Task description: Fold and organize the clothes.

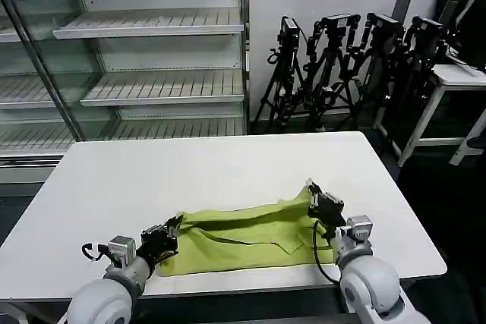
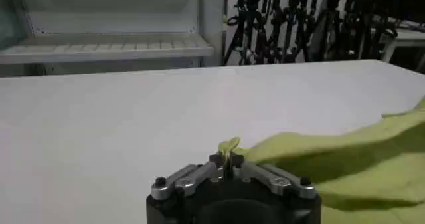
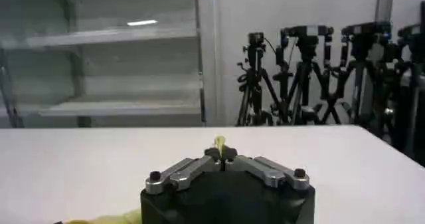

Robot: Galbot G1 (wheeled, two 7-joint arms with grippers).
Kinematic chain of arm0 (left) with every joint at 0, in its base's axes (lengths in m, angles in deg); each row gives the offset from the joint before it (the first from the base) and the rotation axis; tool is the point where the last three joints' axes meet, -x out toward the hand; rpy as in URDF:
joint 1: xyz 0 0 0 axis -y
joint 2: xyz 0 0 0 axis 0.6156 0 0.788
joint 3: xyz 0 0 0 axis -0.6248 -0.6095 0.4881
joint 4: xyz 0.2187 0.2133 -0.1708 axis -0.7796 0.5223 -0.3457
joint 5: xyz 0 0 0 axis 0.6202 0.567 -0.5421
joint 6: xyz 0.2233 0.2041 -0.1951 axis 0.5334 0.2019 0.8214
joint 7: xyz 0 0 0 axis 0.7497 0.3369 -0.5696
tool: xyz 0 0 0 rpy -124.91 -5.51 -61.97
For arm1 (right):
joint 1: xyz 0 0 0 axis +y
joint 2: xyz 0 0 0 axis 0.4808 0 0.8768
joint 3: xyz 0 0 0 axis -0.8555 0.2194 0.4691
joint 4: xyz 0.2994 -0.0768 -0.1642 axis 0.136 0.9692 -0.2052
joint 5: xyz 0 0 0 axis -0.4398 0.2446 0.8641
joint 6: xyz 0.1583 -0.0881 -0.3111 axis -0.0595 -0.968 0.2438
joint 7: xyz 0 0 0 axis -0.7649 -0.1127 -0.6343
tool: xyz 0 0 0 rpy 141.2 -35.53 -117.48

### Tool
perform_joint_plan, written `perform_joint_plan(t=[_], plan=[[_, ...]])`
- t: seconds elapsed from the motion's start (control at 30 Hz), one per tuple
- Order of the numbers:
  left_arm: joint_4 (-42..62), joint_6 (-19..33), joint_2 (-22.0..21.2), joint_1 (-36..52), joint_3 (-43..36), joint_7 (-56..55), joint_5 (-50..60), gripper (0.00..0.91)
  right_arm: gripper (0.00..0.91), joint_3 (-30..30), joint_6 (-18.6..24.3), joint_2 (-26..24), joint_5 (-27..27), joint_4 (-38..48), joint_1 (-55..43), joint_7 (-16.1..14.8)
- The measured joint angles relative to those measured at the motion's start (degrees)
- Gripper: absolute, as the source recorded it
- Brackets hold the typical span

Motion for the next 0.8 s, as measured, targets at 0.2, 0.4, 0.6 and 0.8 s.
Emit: perform_joint_plan(t=[0.2,0.4,0.6,0.8], plan=[[0.2,-0.1,-0.6,-1.1,0.0,0.3,1.6,0.907,0.907,-0.4,-1.3,1.1,1.0,-0.4,3.0,0.9],[-0.1,0.1,-1.8,-2.5,0.8,0.3,3.3,0.907,0.907,-0.9,-1.8,1.7,2.6,-1.6,5.5,1.3],[-1.4,0.5,-3.8,-4.3,2.1,-0.5,4.9,0.907,0.907,-2.3,-1.8,2.0,3.4,-4.2,8.1,1.6],[-1.8,0.2,-6.9,-5.4,2.6,-1.7,5.4,0.907,0.907,-3.8,-1.7,2.8,4.0,-7.5,11.1,1.9]])
